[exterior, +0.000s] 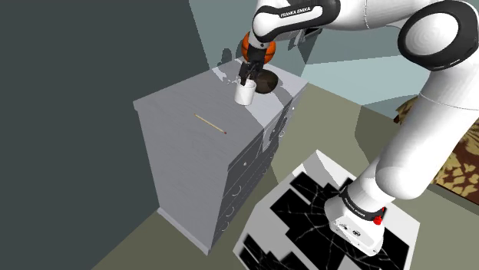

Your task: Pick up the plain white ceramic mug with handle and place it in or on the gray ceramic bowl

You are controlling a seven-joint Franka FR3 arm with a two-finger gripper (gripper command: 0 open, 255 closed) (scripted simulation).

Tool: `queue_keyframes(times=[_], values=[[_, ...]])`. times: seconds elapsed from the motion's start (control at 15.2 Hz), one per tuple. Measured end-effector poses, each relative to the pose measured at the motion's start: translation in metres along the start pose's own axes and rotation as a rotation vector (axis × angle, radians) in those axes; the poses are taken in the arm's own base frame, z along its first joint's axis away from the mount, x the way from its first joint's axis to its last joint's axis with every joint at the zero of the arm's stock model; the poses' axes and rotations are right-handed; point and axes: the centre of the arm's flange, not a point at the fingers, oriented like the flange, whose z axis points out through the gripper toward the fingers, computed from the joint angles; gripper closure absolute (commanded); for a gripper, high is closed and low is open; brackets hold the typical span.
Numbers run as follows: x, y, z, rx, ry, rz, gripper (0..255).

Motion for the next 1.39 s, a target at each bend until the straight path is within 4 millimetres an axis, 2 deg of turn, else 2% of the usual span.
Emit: queue_keyframes(times=[0.26,0.73,1.12,1.19,1.39], values=[[0.037,0.011,0.023,-0.008,0.004,-0.001,0],[0.04,0.013,0.061,-0.009,0.004,-0.001,0],[0.041,0.013,0.064,-0.01,0.005,-0.001,0],[0.041,0.013,0.064,-0.01,0.005,-0.001,255],[0.041,0.013,0.064,-0.01,0.005,-0.001,255]])
